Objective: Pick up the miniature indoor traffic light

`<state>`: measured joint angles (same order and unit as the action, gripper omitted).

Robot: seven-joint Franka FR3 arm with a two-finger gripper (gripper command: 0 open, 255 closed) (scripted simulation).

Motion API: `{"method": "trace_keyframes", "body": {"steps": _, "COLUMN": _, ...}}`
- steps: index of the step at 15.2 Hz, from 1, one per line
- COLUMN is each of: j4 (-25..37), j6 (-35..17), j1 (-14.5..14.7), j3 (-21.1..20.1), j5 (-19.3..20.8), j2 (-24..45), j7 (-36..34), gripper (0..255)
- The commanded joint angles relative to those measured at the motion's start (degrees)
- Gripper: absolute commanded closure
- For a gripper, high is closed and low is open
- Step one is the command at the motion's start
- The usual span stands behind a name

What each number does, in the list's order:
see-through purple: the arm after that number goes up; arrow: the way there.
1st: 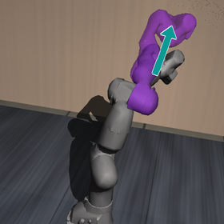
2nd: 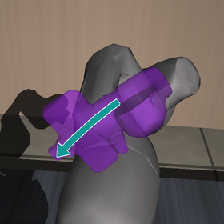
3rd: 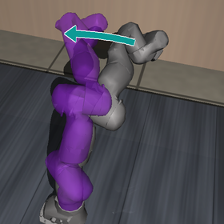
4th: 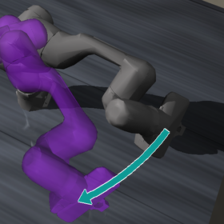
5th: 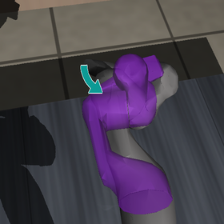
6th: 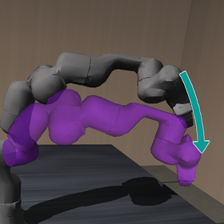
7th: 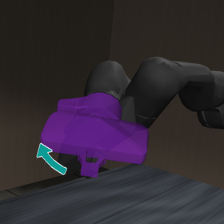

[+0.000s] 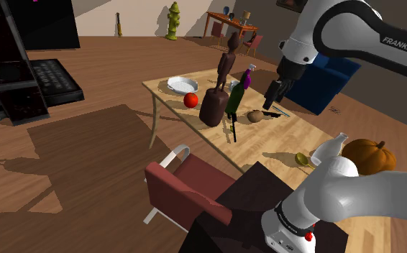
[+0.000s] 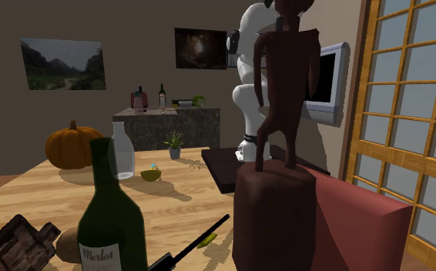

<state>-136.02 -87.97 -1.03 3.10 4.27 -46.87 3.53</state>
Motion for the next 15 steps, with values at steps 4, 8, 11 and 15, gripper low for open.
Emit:
{"method": "trace_keyframes", "body": {"steps": 4, "j4": -2.6, "j6": -6.2, "j1": -1.3, "j3": 1.4, "j5": 0.7, "j2": 2.9, "j7": -0.9, "gripper": 0}}
{"method": "trace_keyframes", "body": {"steps": 8, "j4": -5.1, "j6": -14.4, "j1": -2.9, "j3": 3.5, "j5": 1.4, "j2": 7.9, "j7": -2.1, "gripper": 0}}
{"method": "trace_keyframes", "body": {"steps": 11, "j4": -6.2, "j6": -20.6, "j1": -4.1, "j3": 5.0, "j5": 1.8, "j2": 12.3, "j7": -2.9, "gripper": 0}}
{"method": "trace_keyframes", "body": {"steps": 15, "j4": -6.6, "j6": -28.7, "j1": -5.4, "j3": 7.2, "j5": 1.8, "j2": 19.2, "j7": -3.8, "gripper": 0}}
